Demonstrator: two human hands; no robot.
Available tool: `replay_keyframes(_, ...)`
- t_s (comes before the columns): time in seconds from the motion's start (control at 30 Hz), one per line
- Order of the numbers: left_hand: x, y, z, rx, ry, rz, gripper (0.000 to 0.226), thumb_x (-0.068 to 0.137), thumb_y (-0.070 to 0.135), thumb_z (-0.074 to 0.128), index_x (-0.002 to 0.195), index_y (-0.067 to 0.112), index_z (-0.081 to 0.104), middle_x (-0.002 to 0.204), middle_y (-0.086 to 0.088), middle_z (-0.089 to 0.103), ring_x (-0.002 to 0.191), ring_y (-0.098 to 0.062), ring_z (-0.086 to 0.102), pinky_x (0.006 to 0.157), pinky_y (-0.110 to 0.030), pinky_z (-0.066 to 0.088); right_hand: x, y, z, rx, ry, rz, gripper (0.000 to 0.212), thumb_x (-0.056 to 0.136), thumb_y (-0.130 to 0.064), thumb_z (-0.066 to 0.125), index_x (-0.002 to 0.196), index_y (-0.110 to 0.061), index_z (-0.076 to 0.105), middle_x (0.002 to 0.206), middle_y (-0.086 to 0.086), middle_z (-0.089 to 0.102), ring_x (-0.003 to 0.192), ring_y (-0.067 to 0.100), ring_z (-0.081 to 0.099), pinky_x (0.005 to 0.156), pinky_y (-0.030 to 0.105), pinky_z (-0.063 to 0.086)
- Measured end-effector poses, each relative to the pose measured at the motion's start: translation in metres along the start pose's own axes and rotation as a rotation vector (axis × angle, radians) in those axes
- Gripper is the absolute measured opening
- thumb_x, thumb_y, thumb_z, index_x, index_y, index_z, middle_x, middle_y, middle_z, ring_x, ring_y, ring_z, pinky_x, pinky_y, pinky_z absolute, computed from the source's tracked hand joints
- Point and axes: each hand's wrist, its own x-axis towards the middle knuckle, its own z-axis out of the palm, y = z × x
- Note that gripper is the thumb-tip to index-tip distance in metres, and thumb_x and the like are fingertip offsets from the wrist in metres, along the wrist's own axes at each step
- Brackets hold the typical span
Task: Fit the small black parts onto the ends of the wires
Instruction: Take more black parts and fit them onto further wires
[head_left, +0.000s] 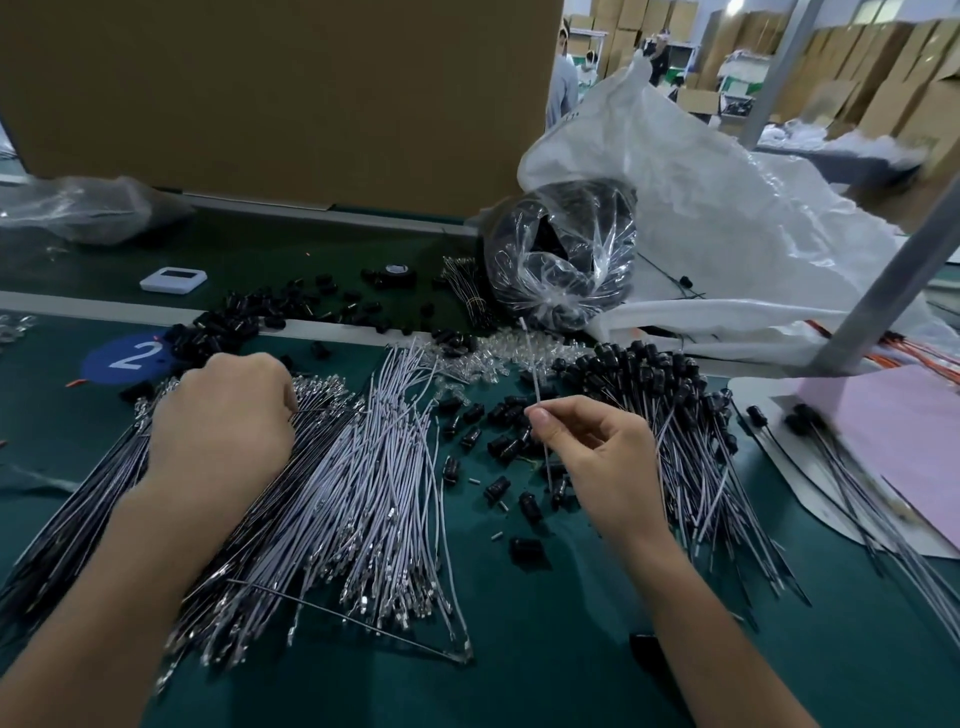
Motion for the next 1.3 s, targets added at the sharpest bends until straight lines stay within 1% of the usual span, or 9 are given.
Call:
replay_keyframes(0.17,-0.01,0.01,-0.017,-0.356,0.224,0.418,0.014,0.087,0.0,0.068,0.096,0.009,0.075,0.089,-0.009,0.074,0.075,-0.023,0.065,0.075,-0.035,0.054,-0.001,-0.002,0.001,0.095,-0.017,0.036,0.005,0.085,-0.018,0.074,0.085,-0.02,0.079,0.075,-0.001,0.074,0.073,0.021,0.069,0.069,0.029,0.056)
replay_keyframes(0.37,-0.033,0.057,0.007,-0.692,0.103,0.746,0.039,0.081,-0.01,0.07,0.114,0.01,0.07,0.095,-0.001,0.075,0.078,-0.01,0.071,0.082,-0.012,0.053,0.0,-0.006,-0.004,0.312,-0.181,0.203,0.009,0.078,-0.02,0.075,0.083,-0.013,0.079,0.071,0.005,0.072,0.066,0.008,0.064,0.063,0.016,0.048)
replay_keyframes(0.5,-0.042,0.089,0.029,-0.921,0.103,0.669,0.054,0.087,0.005,0.07,0.137,0.018,0.053,0.092,0.009,0.074,0.082,-0.003,0.068,0.078,-0.011,0.053,0.001,-0.007,-0.003,0.421,-0.262,0.32,0.021,0.069,-0.028,0.075,0.079,-0.01,0.078,0.069,0.004,0.068,0.064,0.01,0.06,0.061,0.019,0.046)
replay_keyframes(0.7,-0.044,0.111,0.048,-0.932,0.222,0.483,0.062,0.082,-0.004,0.074,0.137,0.019,0.055,0.103,0.006,0.073,0.078,-0.004,0.068,0.08,-0.018,0.054,0.005,-0.001,-0.007,0.374,0.005,0.347,0.008,0.084,-0.013,0.073,0.081,-0.009,0.079,0.07,0.007,0.069,0.063,0.009,0.058,0.059,0.018,0.046)
replay_keyframes(0.83,-0.043,0.116,0.049,-1.192,0.172,0.365,0.094,0.084,-0.003,0.072,0.147,0.046,0.022,0.148,0.027,0.03,0.089,-0.009,0.068,0.074,-0.01,0.053,0.004,-0.002,-0.004,0.331,-0.018,0.291,0.007,0.084,-0.012,0.073,0.083,-0.009,0.079,0.067,0.004,0.07,0.059,0.006,0.058,0.054,0.014,0.045)
replay_keyframes(0.97,-0.041,0.113,0.052,-1.373,0.005,0.179,0.107,0.086,-0.003,0.069,0.151,0.048,0.001,0.159,0.016,0.01,0.084,-0.004,0.071,0.072,-0.009,0.052,0.002,0.0,0.001,0.326,-0.043,0.221,0.007,0.085,-0.012,0.072,0.085,-0.011,0.079,0.075,0.005,0.075,0.064,0.005,0.061,0.057,0.015,0.047)
replay_keyframes(1.07,-0.039,0.114,0.057,-1.43,-0.17,0.101,0.071,0.089,-0.004,0.066,0.146,0.025,0.037,0.148,0.009,0.043,0.085,-0.004,0.072,0.075,-0.014,0.055,0.0,0.0,0.006,0.288,-0.055,0.173,0.007,0.085,-0.009,0.073,0.088,-0.008,0.079,0.075,0.004,0.075,0.061,0.001,0.063,0.057,0.013,0.046)
replay_keyframes(1.13,-0.038,0.116,0.058,-1.575,-0.28,0.041,0.03,0.089,-0.007,0.063,0.112,0.011,0.068,0.115,-0.004,0.072,0.083,-0.008,0.074,0.071,-0.016,0.056,0.0,0.001,0.008,0.265,-0.039,0.15,0.007,0.083,-0.006,0.074,0.089,-0.008,0.079,0.075,0.003,0.075,0.063,0.003,0.066,0.06,0.012,0.047)
replay_keyframes(1.3,-0.042,0.116,0.062,-1.853,-0.373,-0.113,0.014,0.091,-0.001,0.062,0.099,0.0,0.073,0.091,-0.015,0.076,0.089,-0.025,0.074,0.075,-0.025,0.06,-0.001,0.004,0.01,0.118,-0.018,0.095,0.011,0.08,-0.01,0.078,0.091,-0.012,0.079,0.082,0.0,0.076,0.08,0.017,0.072,0.076,0.035,0.058)
